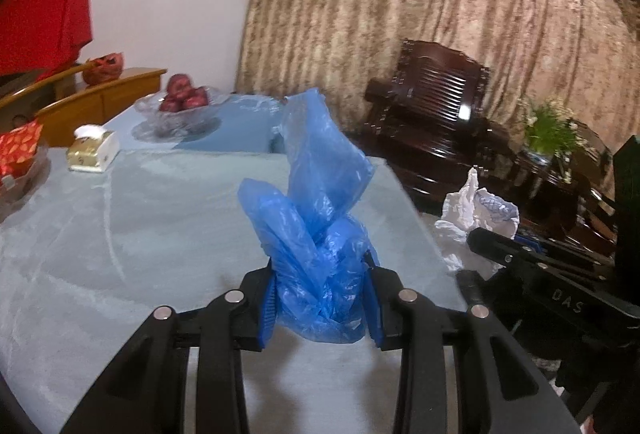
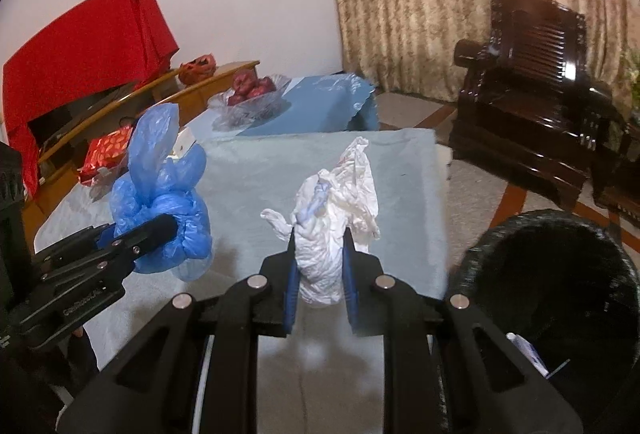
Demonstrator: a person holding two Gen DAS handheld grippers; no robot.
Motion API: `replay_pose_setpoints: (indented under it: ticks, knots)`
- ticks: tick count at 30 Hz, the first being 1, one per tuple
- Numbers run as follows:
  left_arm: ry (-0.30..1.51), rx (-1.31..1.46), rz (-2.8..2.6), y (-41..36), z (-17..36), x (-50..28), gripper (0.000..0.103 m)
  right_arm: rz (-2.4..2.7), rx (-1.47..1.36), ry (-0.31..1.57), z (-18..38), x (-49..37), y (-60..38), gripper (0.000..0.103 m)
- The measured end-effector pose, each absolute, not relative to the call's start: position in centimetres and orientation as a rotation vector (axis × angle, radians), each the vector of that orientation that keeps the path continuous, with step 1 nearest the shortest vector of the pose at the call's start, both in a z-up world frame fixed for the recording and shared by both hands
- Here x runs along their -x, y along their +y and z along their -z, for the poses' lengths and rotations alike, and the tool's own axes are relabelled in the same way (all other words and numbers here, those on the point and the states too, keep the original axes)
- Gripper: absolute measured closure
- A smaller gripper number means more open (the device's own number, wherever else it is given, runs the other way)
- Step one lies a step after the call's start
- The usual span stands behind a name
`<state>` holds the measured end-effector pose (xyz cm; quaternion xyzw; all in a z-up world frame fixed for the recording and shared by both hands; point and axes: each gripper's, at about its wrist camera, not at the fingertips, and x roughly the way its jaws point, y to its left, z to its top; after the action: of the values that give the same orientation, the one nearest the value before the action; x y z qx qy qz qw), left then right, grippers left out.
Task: Collect trash
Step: 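Carry the blue bag and tissue over the black bin and open both grippers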
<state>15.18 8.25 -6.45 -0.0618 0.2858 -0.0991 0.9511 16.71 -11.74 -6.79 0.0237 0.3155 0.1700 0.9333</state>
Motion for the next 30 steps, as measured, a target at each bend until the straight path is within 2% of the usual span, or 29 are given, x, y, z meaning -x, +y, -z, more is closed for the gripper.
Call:
replay_pose_setpoints:
  ticks: [12, 30]
  knots:
    - [0.54, 0.076, 0.321, 0.7, 4.8, -14.6, 0.067, -0.226, -0.075, 0.6, 6.0, -13.5, -19.0, 0.085]
    - [0.561, 0.011, 0.533, -11.1, 5.9, -16.0, 0.067, -0.008, -0.098, 0.616, 8.0, -11.8, -29.9, 0.085]
